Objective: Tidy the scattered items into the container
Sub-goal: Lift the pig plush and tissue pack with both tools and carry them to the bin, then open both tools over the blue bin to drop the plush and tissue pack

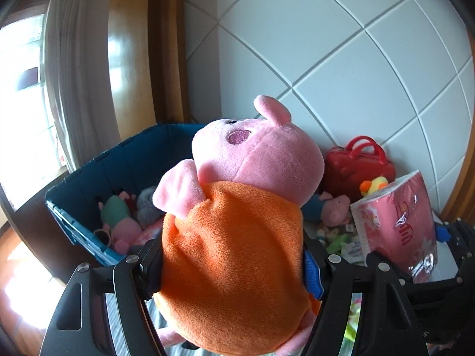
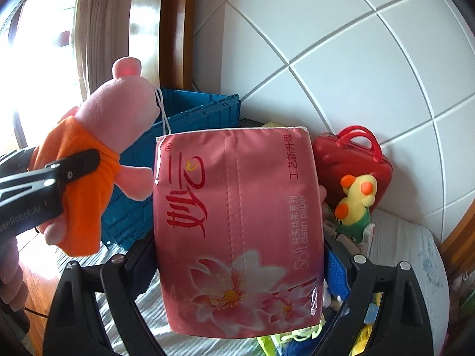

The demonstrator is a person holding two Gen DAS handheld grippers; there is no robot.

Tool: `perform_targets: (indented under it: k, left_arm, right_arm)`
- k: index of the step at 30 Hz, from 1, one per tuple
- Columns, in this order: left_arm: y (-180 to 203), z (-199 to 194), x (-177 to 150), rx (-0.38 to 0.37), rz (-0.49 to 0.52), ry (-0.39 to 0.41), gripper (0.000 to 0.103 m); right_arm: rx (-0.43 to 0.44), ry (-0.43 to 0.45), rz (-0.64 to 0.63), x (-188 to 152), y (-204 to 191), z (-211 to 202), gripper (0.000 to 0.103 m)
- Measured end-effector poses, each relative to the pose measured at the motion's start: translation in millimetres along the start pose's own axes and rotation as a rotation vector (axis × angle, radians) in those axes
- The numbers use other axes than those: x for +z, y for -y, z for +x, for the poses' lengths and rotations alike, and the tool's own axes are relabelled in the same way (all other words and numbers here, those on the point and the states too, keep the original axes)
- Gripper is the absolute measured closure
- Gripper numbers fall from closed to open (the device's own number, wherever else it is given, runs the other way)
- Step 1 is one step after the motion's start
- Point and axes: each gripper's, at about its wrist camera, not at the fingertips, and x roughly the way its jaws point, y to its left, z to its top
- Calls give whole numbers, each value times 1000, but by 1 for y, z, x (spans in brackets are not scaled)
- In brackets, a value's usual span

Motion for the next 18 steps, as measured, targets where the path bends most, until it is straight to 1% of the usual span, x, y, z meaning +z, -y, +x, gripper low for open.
perform_targets:
  k: [4,9,13,18]
  left_arm:
    - [-42,14,30,28,-13,39,30]
    - [-116,48,54,82,-12,38,30]
    - [-172,80,65,111,-11,13,30]
    - [-223,123,68,118,-16,-36,30]
  right_arm:
    - [18,61,-16,41,-35,16,11]
    - [57,115,-15,93,-95,49,11]
    - [88,123,-25,131,-153,84,11]
    - [108,93,-39,161,-210,130,11]
